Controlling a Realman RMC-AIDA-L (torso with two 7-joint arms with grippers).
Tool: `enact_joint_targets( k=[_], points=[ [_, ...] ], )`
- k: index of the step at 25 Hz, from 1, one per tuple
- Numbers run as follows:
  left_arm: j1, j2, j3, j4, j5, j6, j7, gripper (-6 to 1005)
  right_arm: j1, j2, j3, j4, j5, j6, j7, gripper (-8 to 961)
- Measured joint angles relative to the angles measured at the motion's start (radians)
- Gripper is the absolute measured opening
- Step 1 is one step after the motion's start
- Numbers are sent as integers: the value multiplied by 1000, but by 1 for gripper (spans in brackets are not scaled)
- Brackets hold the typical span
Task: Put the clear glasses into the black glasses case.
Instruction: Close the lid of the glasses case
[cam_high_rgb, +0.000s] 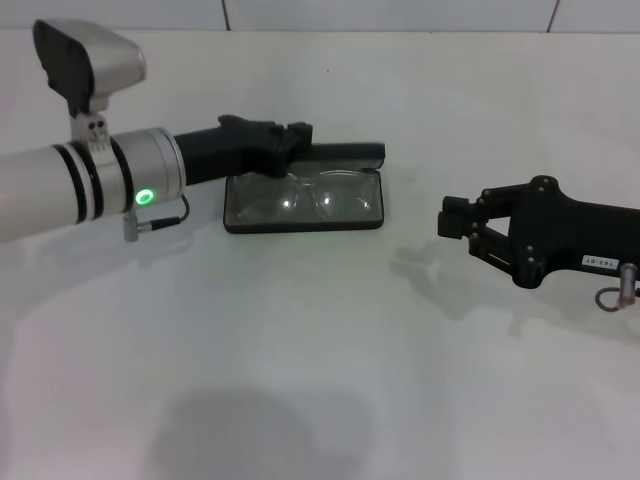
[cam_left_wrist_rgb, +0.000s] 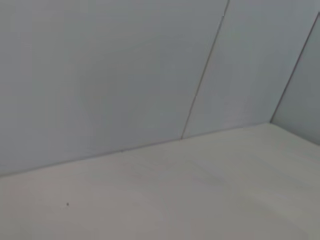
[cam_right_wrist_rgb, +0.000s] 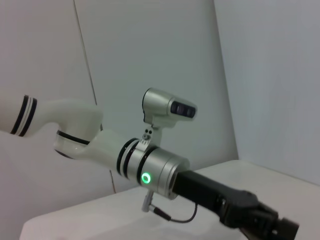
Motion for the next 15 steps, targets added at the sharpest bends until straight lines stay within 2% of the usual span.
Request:
enact_joint_targets(
  k=[10, 15],
  points=[
    [15, -2, 12, -28, -4, -3, 4, 61, 33, 0, -2, 19, -3, 6, 1, 136],
    [44, -3, 13, -34, -2, 6, 13, 61, 36, 0, -2, 24, -1, 8, -2, 145]
  ],
)
